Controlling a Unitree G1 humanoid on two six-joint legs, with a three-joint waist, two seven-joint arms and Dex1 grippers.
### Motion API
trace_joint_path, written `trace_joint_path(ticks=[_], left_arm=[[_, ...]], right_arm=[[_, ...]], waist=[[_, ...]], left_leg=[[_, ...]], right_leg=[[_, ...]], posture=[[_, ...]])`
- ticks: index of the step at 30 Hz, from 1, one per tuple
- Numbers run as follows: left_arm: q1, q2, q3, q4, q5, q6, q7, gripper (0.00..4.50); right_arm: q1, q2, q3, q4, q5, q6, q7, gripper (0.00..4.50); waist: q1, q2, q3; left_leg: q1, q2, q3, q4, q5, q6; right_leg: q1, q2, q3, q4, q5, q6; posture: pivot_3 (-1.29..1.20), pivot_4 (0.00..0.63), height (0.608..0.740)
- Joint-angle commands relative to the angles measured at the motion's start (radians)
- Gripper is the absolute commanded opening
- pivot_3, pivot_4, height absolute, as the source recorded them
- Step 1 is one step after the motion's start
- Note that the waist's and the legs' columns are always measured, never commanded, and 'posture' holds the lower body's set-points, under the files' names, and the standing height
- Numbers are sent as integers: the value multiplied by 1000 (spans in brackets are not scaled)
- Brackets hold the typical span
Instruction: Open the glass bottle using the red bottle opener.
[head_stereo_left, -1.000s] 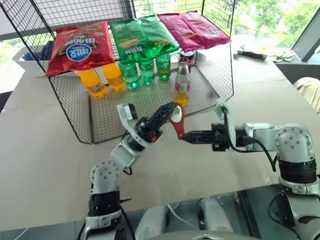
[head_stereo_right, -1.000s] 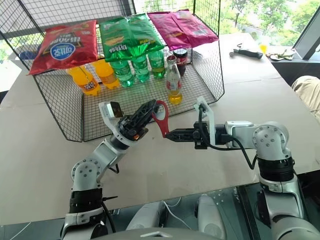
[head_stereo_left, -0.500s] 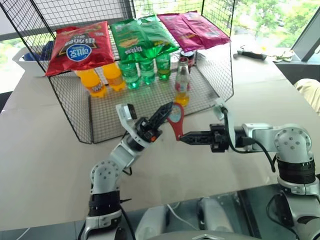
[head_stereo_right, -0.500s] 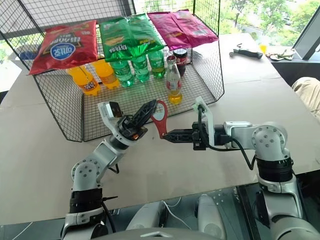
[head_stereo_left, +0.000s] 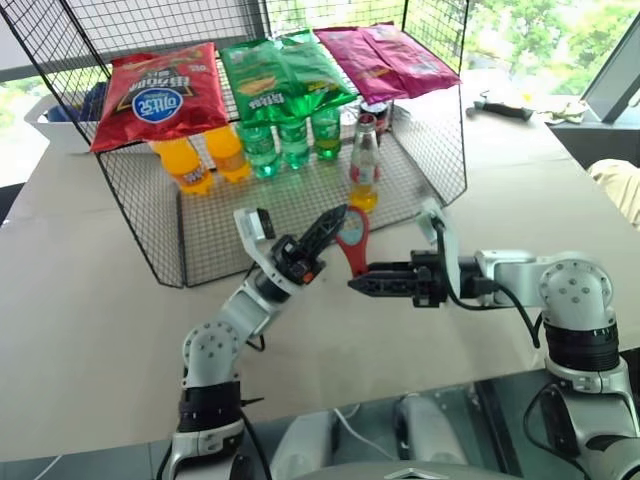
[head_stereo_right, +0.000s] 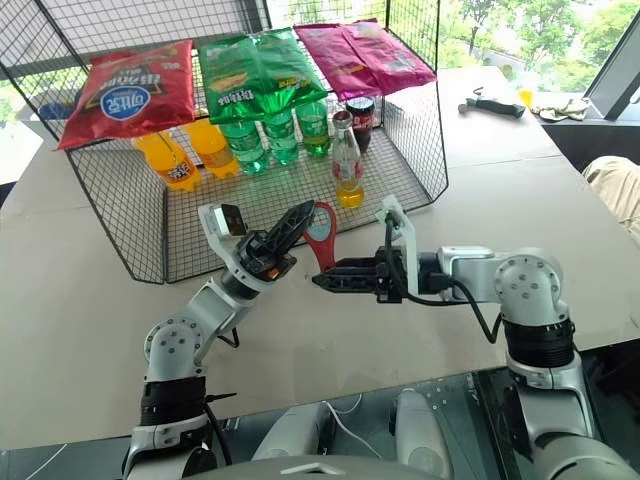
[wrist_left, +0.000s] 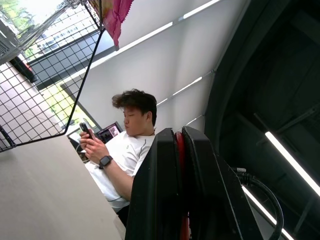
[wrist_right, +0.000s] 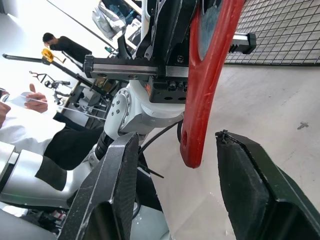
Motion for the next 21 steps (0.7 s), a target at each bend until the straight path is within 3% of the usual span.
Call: trace_joint_path(ticks=[1,17,21], left_arm=[[-14,-6,7,-13,-16,-7,-9,0],[4,-22,1,-21,-20,0,-21,0],[5,-25,6,-20,-28,2,-20,0]], right_arm=[[5,17,7,-41,33,-4,-21,2431],[-12,82,31,-23,74,-3,-102,2431],[-12,86,29,-19,89,-1,-116,1163]], waist=[[0,0,0],[-1,0,0],[-1,0,0]], left_leg=[[0,0,0,0,0,0],[0,-1,0,0,0,0],[0,-1,0,0,0,0]], right_leg=[[0,0,0,0,0,0],[0,0,0,1,0,0],[0,0,0,1,0,0]], posture=[[0,150,740],[0,150,740],[0,150,740]])
